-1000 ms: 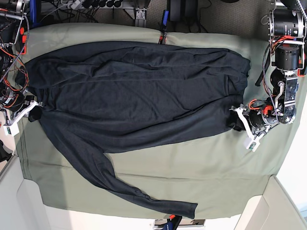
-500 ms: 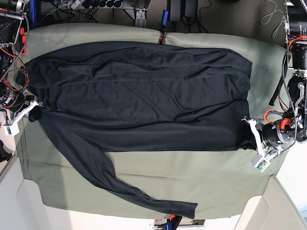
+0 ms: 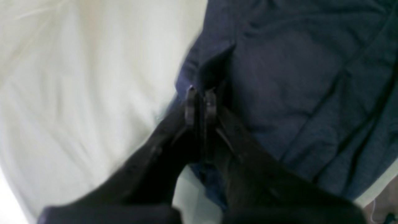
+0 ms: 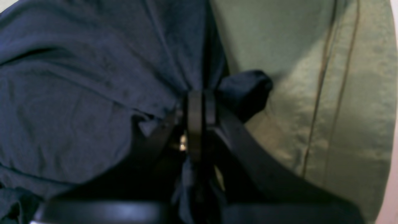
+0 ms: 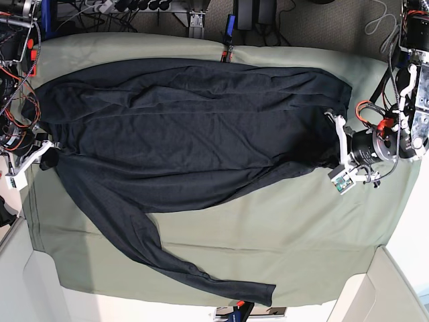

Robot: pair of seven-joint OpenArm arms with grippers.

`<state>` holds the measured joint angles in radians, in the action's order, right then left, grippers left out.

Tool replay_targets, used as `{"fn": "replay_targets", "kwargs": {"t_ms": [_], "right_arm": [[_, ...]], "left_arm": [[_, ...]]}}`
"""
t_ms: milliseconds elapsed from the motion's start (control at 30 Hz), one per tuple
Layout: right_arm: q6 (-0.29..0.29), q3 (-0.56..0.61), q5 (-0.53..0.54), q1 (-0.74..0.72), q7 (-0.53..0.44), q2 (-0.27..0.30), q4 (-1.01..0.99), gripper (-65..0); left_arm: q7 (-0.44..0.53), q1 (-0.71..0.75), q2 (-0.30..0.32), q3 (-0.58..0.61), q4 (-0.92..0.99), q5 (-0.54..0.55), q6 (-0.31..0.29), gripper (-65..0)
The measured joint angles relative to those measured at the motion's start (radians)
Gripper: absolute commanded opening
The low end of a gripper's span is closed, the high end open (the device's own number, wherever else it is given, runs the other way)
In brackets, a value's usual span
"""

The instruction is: Fold the T-shirt properly

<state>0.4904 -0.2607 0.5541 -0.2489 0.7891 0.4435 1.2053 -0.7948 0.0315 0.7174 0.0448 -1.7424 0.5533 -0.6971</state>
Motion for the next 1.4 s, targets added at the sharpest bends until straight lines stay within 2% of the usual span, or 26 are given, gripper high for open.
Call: {"fn": "replay_targets", "kwargs": {"t_ms": [167, 333, 400, 567, 867, 1033, 1100, 1133, 1200, 1233, 1267, 1333, 1400], "right_arm": [[0.000, 0.000, -0.001, 0.000, 0.001, 0.001, 0.000, -65.0], [0.000, -0.015, 0.008, 0.000, 0.033, 0.005, 0.000, -65.0], [0.029, -0.049, 0.056, 0.003, 0.050, 0.005, 0.000, -65.0], [0.050, -0.174, 0.165, 0.002, 0.147, 0.005, 0.037, -65.0], [0.064, -0.277, 0.205, 0.143, 0.171, 0.049, 0.136, -65.0], [0.064, -0.279, 0.205, 0.195, 0.154, 0.044, 0.150, -65.0], [0.064, -0.279, 0.204, 0.203, 0.145, 0.041, 0.150, -65.0], [0.064, -0.279, 0.203, 0.204, 0.141, 0.042, 0.150, -59.0], [0.064, -0.279, 0.194, 0.204, 0.114, 0.042, 0.150, -40.7], [0.064, -0.279, 0.193, 0.204, 0.096, 0.043, 0.150, -33.7], [0.064, -0.279, 0.191, 0.204, 0.082, 0.044, 0.150, -29.3], [0.063, -0.279, 0.184, 0.198, 0.064, 0.043, 0.150, -27.7], [0.063, -0.279, 0.174, 0.176, 0.060, 0.042, 0.150, -27.7]], "left_arm": [[-0.008, 0.114, 0.000, 0.000, 0.000, -0.015, 0.000, -65.0], [0.002, 0.149, 0.000, 0.000, 0.000, -0.078, 0.000, -65.0], [0.002, 0.153, 0.000, 0.000, 0.001, -0.086, 0.000, -65.0], [0.002, 0.153, 0.000, 0.000, 0.002, -0.108, 0.001, -65.0], [-0.001, 0.153, 0.009, 0.000, 0.029, -0.129, 0.002, -65.0], [0.000, 0.153, 0.009, 0.000, 0.072, -0.126, 0.002, -47.6], [0.004, 0.153, 0.009, 0.000, 0.078, -0.126, 0.023, -43.1], [0.003, 0.153, 0.009, 0.000, 0.079, -0.126, 0.040, -42.2], [0.004, 0.153, 0.008, 0.000, 0.079, -0.125, 0.066, -42.2], [0.009, 0.153, 0.009, 0.000, 0.079, -0.125, 0.068, -42.2], [0.012, 0.153, 0.009, 0.000, 0.079, -0.114, 0.071, -42.2], [0.015, 0.153, 0.009, 0.000, 0.080, -0.066, 0.071, -42.2], [0.018, 0.148, 0.009, 0.000, 0.080, -0.001, 0.040, -42.2]]}}
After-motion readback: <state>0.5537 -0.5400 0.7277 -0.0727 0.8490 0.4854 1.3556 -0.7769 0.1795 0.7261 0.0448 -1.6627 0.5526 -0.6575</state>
